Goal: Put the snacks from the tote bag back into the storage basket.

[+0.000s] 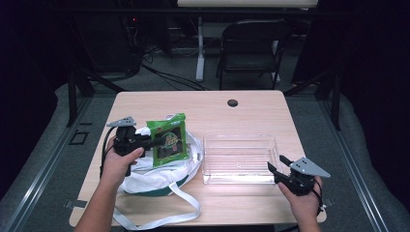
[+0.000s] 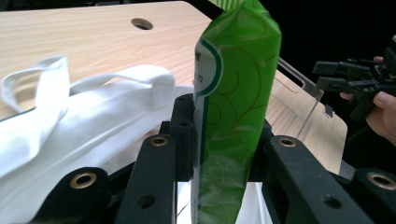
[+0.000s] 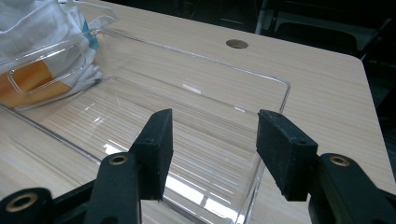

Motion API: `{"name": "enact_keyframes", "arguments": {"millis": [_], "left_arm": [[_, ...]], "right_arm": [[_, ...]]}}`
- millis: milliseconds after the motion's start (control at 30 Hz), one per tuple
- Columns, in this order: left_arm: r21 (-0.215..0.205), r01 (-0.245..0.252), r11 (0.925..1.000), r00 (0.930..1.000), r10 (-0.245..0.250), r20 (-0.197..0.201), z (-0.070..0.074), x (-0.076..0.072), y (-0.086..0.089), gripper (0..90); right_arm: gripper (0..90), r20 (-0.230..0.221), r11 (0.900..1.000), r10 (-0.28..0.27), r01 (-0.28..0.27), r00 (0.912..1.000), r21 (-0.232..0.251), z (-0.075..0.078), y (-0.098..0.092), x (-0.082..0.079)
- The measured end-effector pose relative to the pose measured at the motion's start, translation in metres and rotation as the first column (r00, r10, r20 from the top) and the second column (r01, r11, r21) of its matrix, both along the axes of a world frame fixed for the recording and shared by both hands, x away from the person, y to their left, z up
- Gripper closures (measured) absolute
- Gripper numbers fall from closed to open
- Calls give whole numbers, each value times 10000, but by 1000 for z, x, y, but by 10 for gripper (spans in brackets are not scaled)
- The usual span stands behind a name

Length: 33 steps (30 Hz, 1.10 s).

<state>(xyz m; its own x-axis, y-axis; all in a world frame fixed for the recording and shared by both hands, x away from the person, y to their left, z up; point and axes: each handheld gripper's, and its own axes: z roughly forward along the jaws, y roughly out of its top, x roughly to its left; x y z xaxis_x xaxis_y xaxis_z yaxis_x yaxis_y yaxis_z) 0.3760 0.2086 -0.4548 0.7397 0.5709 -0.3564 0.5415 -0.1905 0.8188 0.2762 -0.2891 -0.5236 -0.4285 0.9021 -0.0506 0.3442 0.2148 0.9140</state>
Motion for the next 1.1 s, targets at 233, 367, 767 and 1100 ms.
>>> {"name": "enact_keyframes", "arguments": {"millis": [233, 367, 767, 1100], "left_arm": [[-218, 534, 9983, 9984, -530, 193, 8, 5, -18, 723], [-272, 788, 9965, 9966, -780, 283, 10, 7, -26, 723], [-419, 1441, 9887, 9884, -1418, 549, 12, 4, -35, 723], [-464, 1711, 9842, 9843, -1687, 513, 10, 7, -43, 724]], "right_arm": [[447, -231, 9988, 241, -250, 9994, -413, 7, 3, 3], [445, -288, 9974, 399, -416, 9988, -597, 15, 7, 7], [484, -1230, 9827, 1168, -1326, 9855, -1291, 35, 24, 22], [516, -2316, 9503, 1827, -2320, 9555, -2077, 53, 35, 31]]}}
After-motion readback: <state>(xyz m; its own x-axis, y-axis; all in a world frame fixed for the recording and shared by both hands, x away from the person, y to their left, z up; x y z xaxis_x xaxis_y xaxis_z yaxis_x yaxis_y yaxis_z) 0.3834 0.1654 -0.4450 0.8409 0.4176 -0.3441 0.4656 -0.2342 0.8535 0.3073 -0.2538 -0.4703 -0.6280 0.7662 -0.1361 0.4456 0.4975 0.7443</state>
